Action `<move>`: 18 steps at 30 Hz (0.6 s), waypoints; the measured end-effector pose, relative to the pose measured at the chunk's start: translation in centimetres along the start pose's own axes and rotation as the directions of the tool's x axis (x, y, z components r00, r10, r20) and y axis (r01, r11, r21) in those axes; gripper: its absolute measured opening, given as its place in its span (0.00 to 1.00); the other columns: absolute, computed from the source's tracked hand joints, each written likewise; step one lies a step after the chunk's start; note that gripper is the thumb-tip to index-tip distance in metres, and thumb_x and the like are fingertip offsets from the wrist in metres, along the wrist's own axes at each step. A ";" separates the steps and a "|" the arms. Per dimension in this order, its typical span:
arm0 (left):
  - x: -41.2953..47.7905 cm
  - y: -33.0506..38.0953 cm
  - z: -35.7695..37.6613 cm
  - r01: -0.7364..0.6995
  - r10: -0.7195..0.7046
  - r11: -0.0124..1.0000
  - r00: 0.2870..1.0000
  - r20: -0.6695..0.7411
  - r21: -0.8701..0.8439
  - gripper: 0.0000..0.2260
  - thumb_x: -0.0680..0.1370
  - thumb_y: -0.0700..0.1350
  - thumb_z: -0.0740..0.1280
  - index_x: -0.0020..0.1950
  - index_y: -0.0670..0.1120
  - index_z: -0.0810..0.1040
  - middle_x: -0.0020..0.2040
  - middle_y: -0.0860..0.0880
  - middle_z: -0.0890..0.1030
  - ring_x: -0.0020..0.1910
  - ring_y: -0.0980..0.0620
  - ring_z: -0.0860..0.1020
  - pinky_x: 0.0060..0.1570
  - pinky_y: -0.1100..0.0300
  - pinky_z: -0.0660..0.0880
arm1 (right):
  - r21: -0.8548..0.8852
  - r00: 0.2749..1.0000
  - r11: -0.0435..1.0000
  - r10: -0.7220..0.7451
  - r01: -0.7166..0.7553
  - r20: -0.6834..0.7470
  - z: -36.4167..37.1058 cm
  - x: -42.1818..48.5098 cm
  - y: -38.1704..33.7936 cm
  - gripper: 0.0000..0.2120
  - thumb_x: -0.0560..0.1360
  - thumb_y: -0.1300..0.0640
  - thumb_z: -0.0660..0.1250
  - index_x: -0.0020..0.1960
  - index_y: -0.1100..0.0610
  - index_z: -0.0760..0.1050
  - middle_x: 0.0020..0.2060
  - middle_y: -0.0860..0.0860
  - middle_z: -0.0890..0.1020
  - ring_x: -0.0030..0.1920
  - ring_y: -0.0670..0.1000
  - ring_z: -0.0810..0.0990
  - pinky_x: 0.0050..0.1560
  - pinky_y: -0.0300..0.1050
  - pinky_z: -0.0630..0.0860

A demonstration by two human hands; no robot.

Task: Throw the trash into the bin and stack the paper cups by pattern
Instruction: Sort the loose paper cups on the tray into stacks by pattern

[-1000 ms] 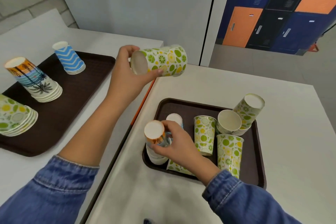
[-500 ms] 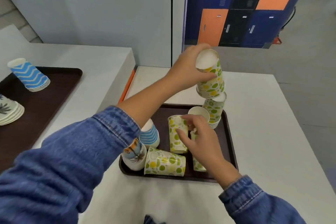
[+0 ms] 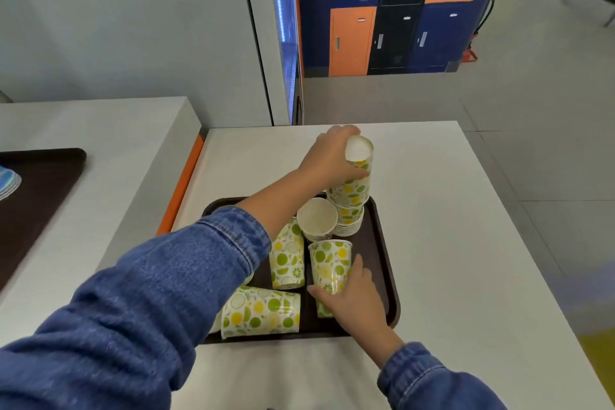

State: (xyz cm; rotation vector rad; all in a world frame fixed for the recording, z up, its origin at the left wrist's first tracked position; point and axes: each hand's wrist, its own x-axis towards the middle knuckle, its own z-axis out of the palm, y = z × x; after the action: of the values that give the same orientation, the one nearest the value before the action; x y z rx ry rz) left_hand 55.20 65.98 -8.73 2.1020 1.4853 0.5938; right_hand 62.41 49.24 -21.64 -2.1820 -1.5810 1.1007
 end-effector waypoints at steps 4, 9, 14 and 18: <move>0.1 -1.2 1.7 0.037 -0.038 0.999 0.998 0.040 0.018 0.34 0.66 0.48 0.77 0.68 0.48 0.66 0.65 0.47 0.69 0.64 0.45 0.69 0.60 0.51 0.71 | -0.052 1.000 0.999 -0.006 0.008 0.025 0.6 0.7 0.6 0.50 0.68 0.35 0.68 0.77 0.58 0.47 0.66 0.57 0.66 0.64 0.57 0.72 0.57 0.50 0.73; 0.3 -2.3 3.1 0.075 -0.079 0.996 0.992 0.101 0.047 0.35 0.66 0.48 0.77 0.69 0.47 0.65 0.66 0.46 0.69 0.64 0.45 0.68 0.60 0.50 0.70 | -0.075 0.999 0.997 0.004 -0.001 0.033 -1.3 0.5 0.9 0.39 0.68 0.41 0.68 0.72 0.55 0.57 0.58 0.55 0.68 0.55 0.59 0.77 0.43 0.45 0.70; 0.5 -2.7 3.9 0.063 -0.068 0.996 0.992 0.105 0.059 0.36 0.66 0.49 0.77 0.69 0.47 0.65 0.65 0.45 0.69 0.64 0.44 0.68 0.59 0.51 0.69 | -0.099 1.000 0.995 -0.019 0.018 -0.013 -6.3 -0.6 0.7 0.37 0.67 0.42 0.69 0.72 0.52 0.61 0.60 0.53 0.71 0.58 0.56 0.76 0.50 0.45 0.71; -0.2 -2.7 2.7 0.126 -0.122 0.992 0.981 0.154 -0.021 0.42 0.66 0.55 0.76 0.73 0.48 0.59 0.70 0.45 0.65 0.69 0.45 0.65 0.65 0.51 0.67 | -0.088 0.983 0.991 -0.109 0.096 -0.151 -11.1 -2.2 -0.1 0.36 0.64 0.42 0.73 0.68 0.48 0.67 0.61 0.47 0.76 0.58 0.51 0.77 0.51 0.43 0.72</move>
State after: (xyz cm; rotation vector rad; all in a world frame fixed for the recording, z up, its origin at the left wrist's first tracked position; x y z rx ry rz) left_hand 54.79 66.22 -12.51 1.9676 1.4976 0.3976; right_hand 69.65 49.87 -12.93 -2.1504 -1.6736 0.8297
